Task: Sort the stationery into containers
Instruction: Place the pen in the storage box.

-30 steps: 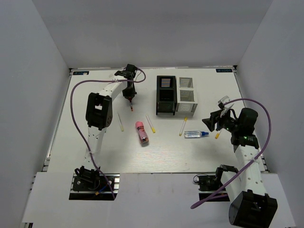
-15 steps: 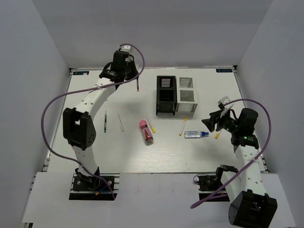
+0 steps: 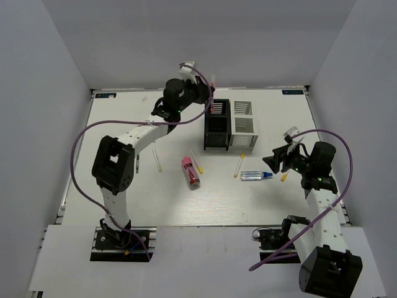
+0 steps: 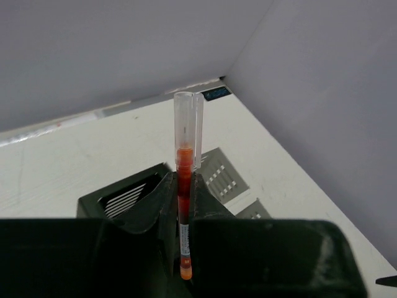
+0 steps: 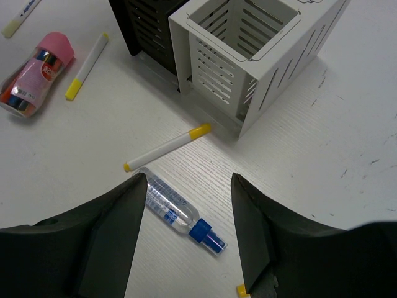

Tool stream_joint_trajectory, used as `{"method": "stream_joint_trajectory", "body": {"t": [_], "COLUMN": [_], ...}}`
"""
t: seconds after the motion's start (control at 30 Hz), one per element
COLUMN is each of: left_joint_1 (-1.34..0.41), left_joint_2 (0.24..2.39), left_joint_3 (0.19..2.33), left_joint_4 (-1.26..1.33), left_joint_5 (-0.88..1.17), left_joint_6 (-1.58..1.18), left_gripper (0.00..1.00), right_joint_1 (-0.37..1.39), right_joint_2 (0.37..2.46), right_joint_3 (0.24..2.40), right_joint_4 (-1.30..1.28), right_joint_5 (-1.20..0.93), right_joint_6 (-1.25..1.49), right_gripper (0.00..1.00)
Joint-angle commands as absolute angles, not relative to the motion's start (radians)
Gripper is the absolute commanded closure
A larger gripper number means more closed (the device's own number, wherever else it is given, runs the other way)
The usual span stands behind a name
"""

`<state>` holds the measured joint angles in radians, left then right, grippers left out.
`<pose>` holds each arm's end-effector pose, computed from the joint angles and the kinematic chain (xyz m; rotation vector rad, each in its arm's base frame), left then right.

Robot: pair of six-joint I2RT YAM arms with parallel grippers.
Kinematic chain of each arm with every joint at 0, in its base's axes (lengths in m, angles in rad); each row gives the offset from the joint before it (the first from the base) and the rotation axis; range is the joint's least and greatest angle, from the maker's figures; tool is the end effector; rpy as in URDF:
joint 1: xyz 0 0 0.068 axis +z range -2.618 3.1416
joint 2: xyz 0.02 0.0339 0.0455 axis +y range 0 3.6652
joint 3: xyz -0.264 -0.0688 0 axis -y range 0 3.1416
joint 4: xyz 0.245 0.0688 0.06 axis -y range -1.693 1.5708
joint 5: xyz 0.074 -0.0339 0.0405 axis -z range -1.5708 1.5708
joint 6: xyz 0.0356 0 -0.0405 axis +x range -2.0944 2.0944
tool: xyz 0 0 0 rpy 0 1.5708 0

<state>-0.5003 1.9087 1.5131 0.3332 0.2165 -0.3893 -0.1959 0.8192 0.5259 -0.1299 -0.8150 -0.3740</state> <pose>0.4046 -0.2299 0.3167 0.2665 1.6810 -0.8506 0.1829 -0.0099 0.2526 -0.6634 1.7565 0.4206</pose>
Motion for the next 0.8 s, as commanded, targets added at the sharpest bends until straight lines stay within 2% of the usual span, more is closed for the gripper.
{"method": "stream_joint_trajectory", "body": {"t": [0.0, 0.23, 0.4, 0.7, 0.77], "left_joint_1": [-0.522, -0.575, -0.586, -0.614, -0.614], "left_joint_2": [1.92, 2.025, 2.071, 2.172, 2.183], "left_joint_3": [1.537, 1.6, 1.557, 1.643, 1.643], "left_joint_4": [0.546, 0.528, 0.642, 0.604, 0.595], "left_joint_5": [0.186, 0.031, -0.061, -0.116, -0.126], "left_joint_6": [-0.399, -0.305, -0.267, -0.224, -0.215], "left_gripper": [1.0, 1.0, 1.0, 1.0, 0.95], "right_joint_1": [-0.196, -0.196, -0.198, -0.196, -0.196], "right_joint_2": [0.815, 0.811, 0.808, 0.807, 0.807], "right_joint_3": [0.523, 0.52, 0.517, 0.511, 0.509], "right_joint_4": [-0.1, -0.1, -0.098, -0.1, -0.1], "right_joint_5": [-0.833, -0.836, -0.848, -0.848, -0.848], "right_joint_6": [-0.38, -0.383, -0.385, -0.388, -0.39], "right_gripper": [0.38, 0.38, 0.38, 0.38, 0.36]}}
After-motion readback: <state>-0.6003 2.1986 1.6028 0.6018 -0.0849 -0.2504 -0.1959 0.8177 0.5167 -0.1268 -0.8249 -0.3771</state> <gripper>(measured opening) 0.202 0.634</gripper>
